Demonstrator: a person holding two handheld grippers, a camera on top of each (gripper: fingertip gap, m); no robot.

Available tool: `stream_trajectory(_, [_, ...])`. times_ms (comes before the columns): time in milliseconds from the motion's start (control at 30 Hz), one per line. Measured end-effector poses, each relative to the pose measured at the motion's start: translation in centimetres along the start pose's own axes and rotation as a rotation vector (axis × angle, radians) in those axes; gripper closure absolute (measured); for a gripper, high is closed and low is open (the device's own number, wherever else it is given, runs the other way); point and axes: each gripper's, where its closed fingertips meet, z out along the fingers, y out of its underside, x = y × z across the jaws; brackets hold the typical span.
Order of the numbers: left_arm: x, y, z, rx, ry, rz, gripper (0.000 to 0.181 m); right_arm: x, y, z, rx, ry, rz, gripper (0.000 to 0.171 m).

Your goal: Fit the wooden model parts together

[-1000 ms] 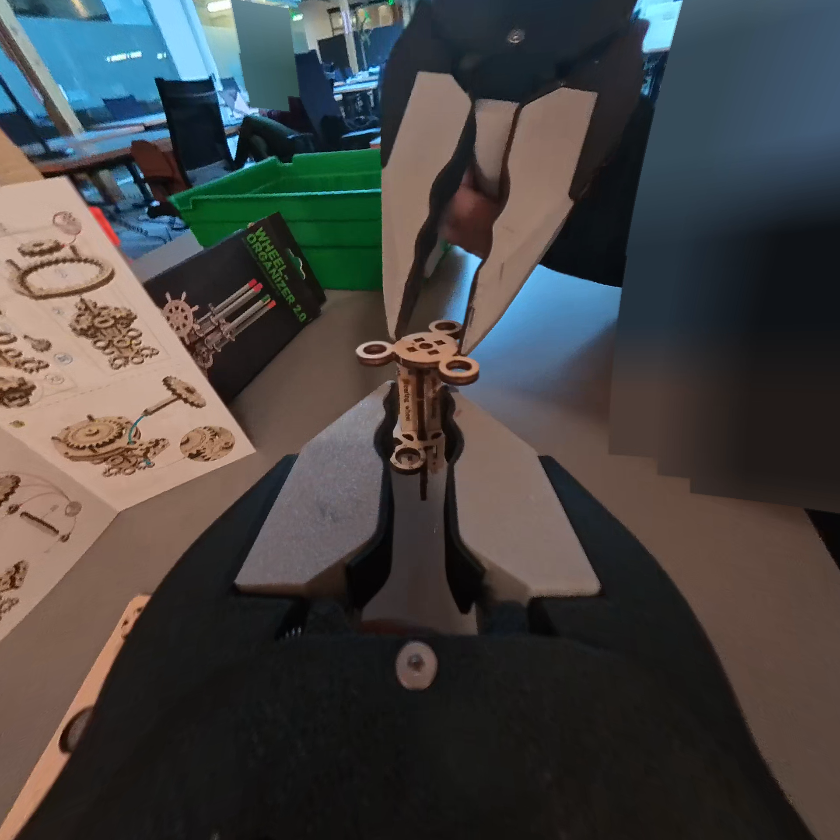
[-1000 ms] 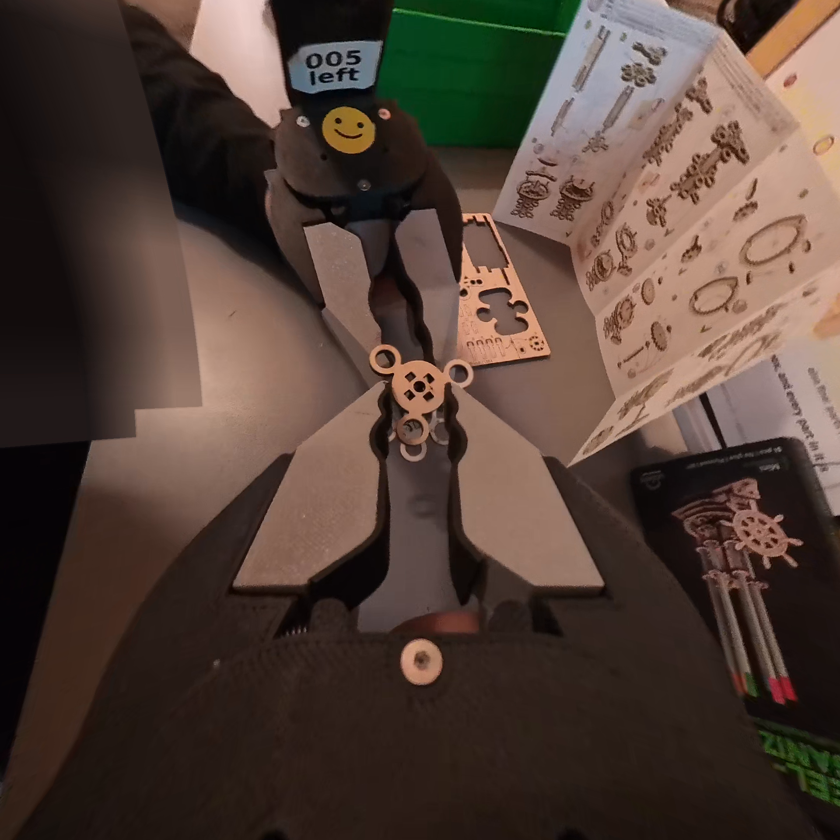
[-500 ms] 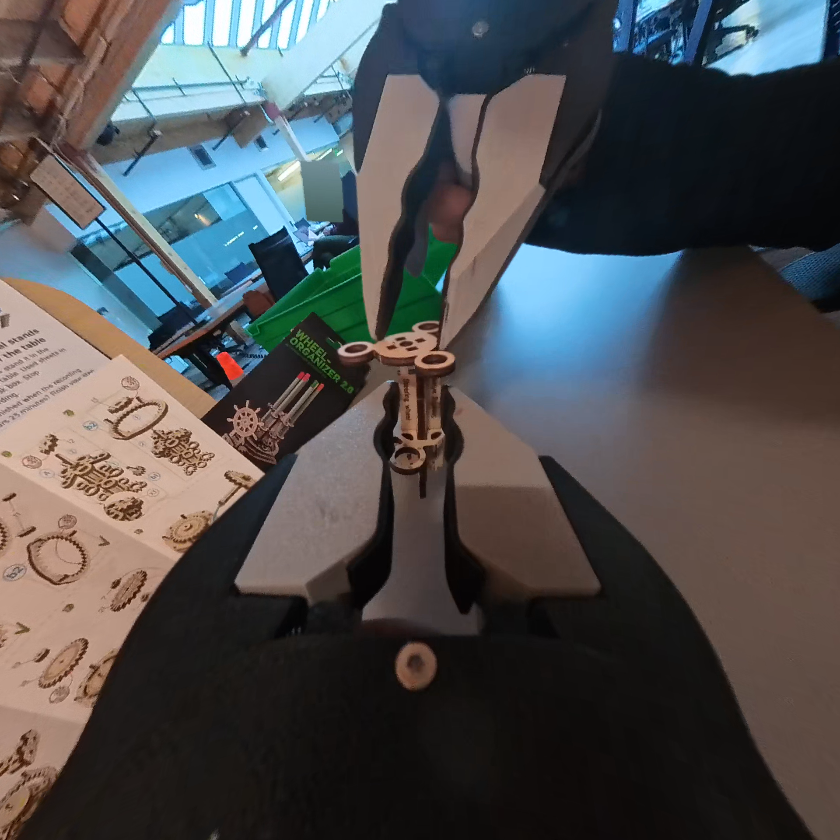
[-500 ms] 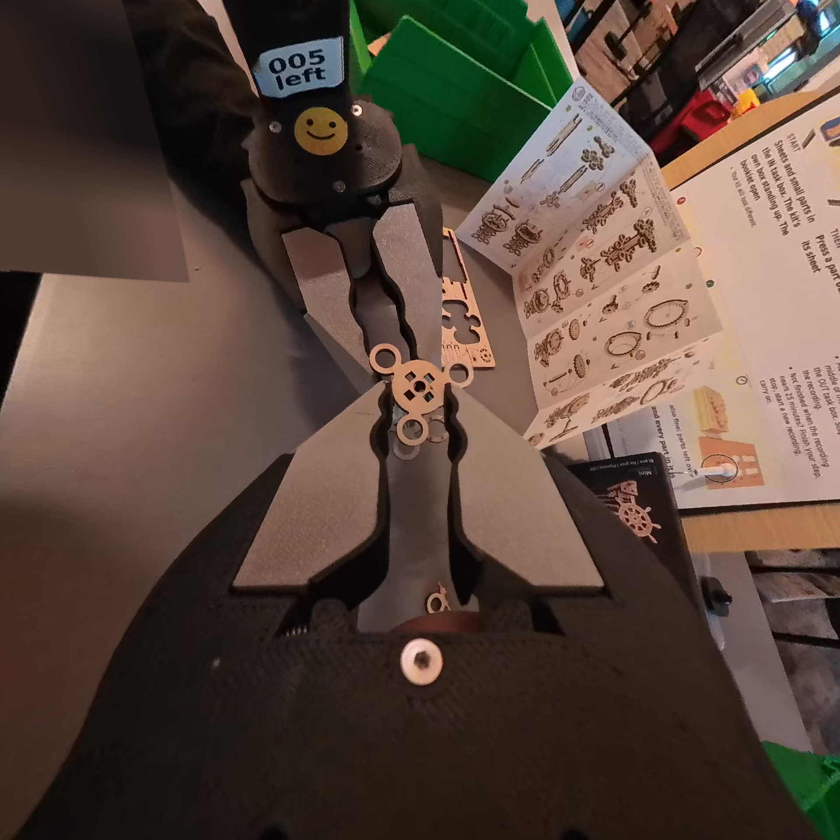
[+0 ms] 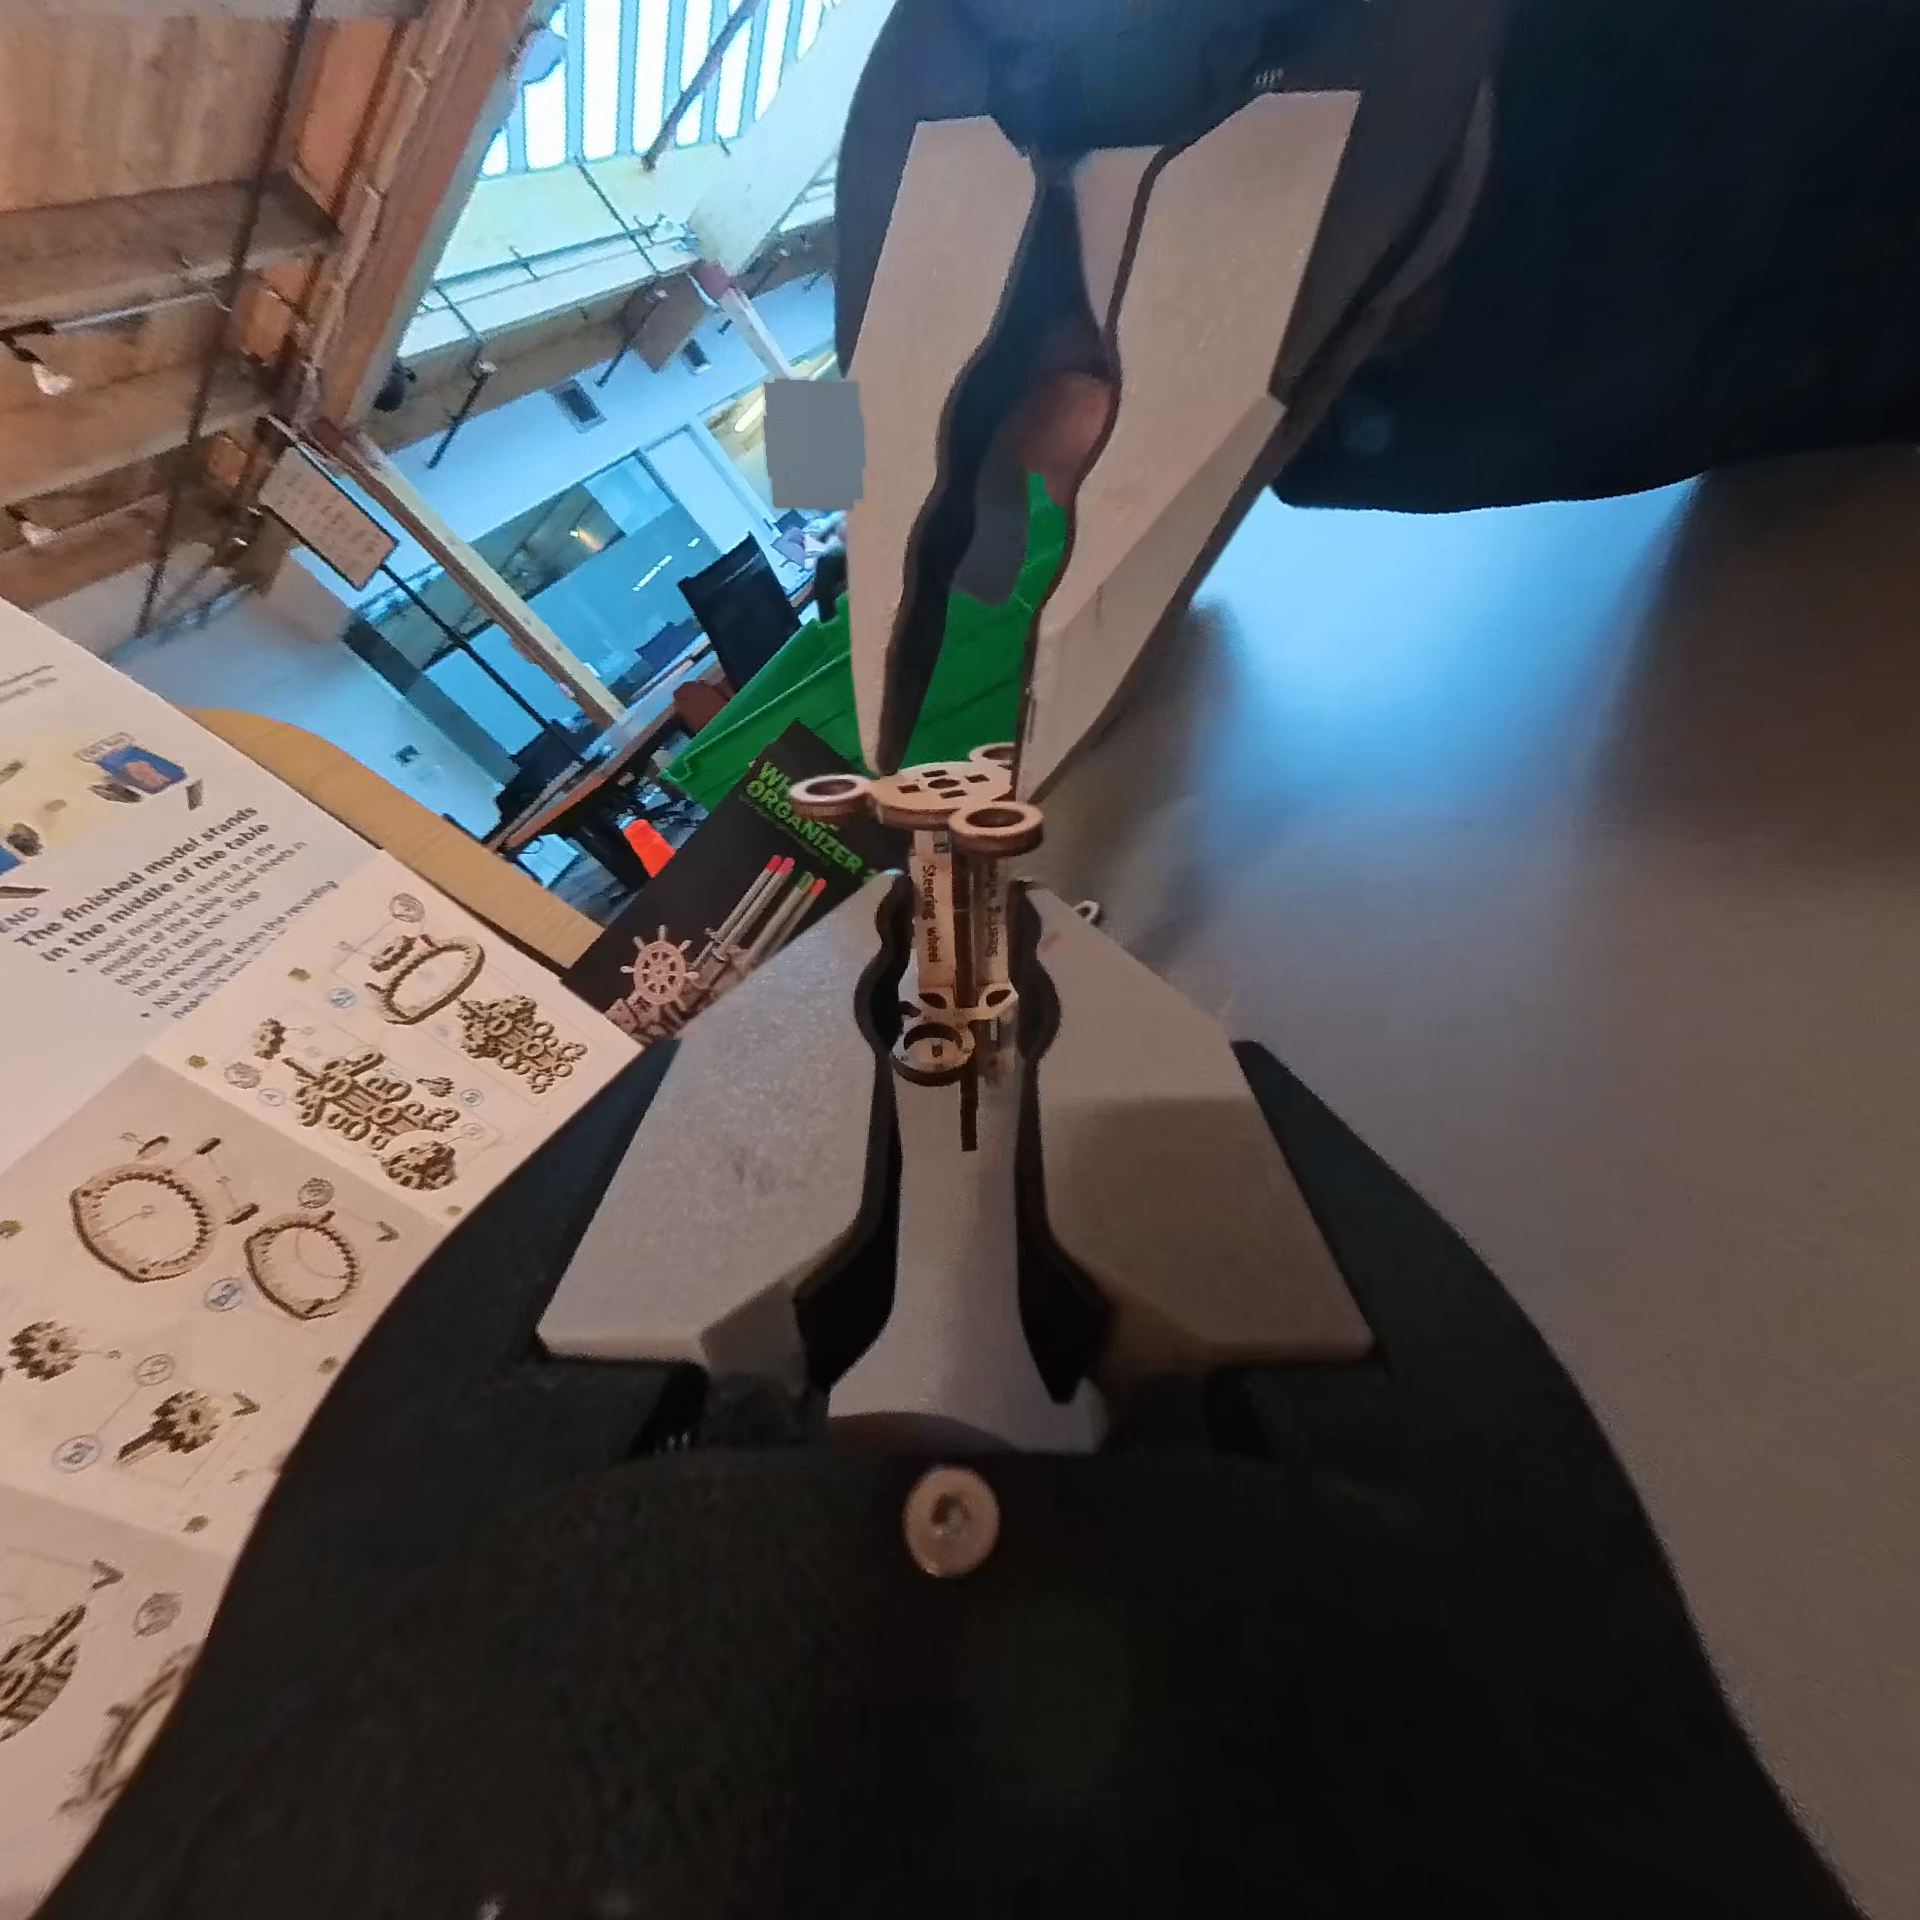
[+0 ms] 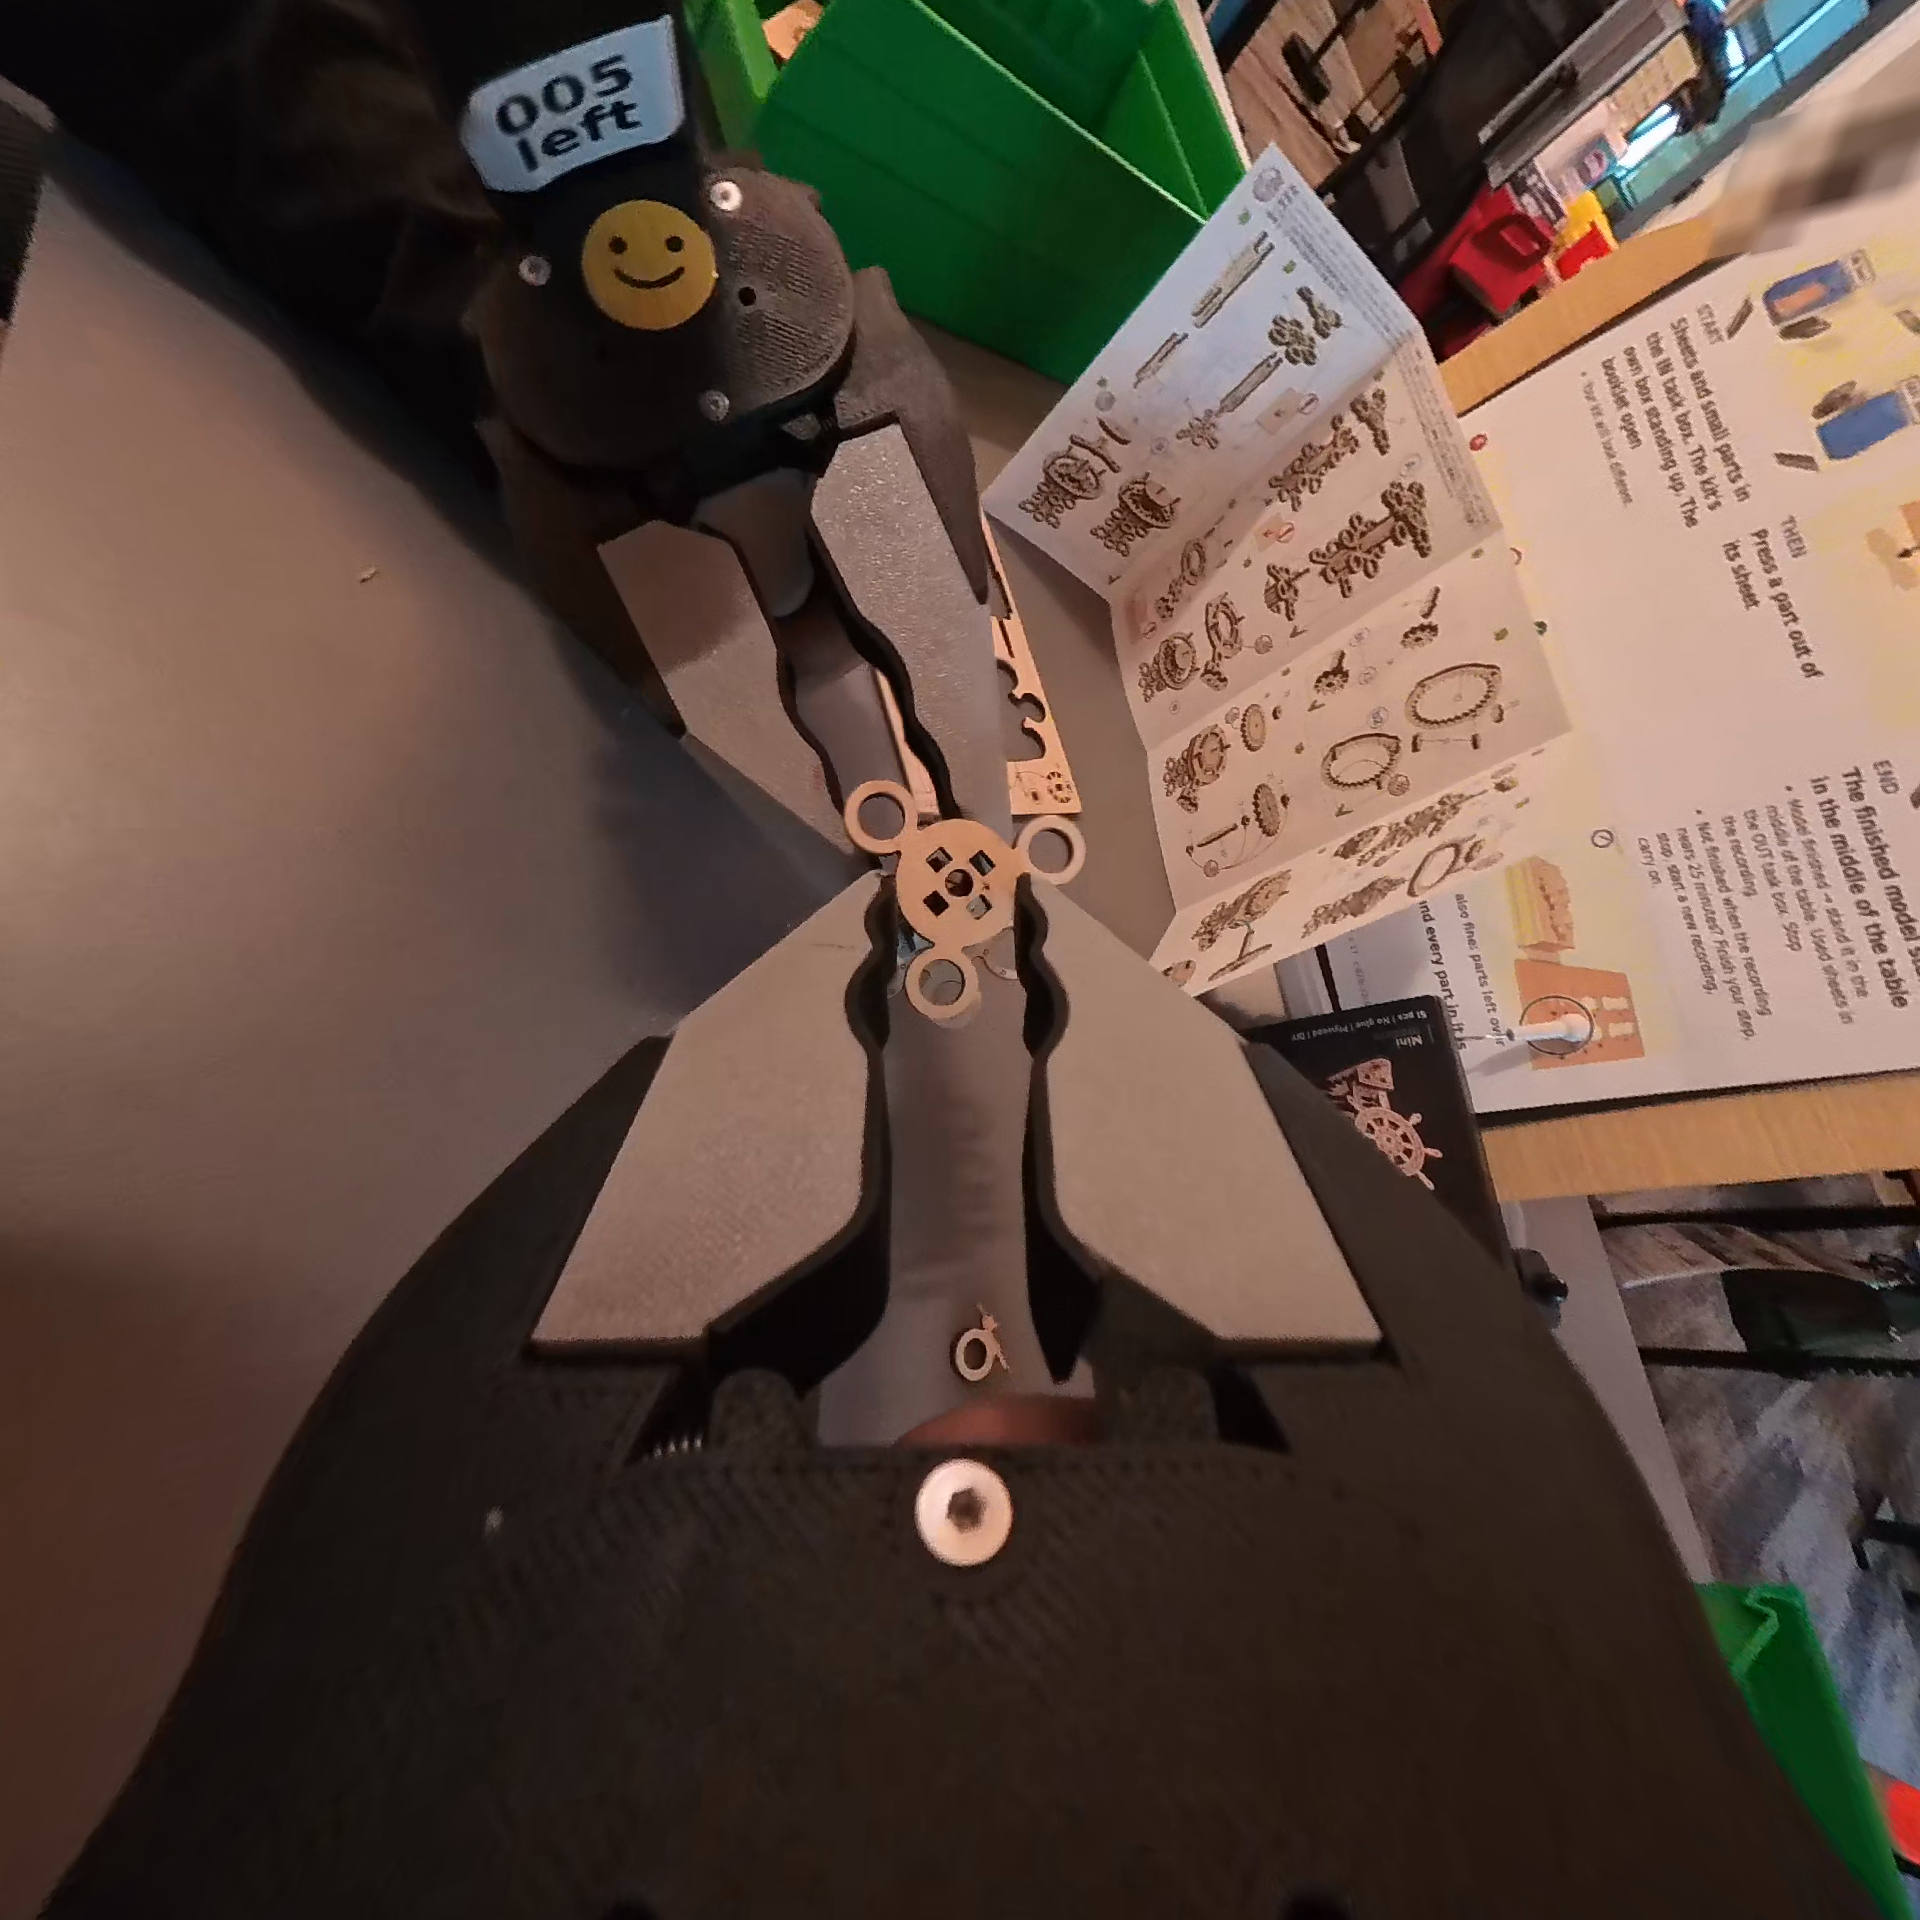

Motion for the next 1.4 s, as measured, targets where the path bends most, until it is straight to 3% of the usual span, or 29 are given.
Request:
stream_trajectory(800, [-0.6, 0.0, 0.0, -0.005, -0.047, 0.02, 0.166, 0.4, 0.0, 0.1, 0.005, 0.019, 0.143, 0.152])
stream_trajectory(1400, [-0.5, 1.4, 0.4, -0.101, -0.02, -0.098, 0.167, 0.5, 1.0, 1.1, -0.203, -0.096, 0.225, 0.152])
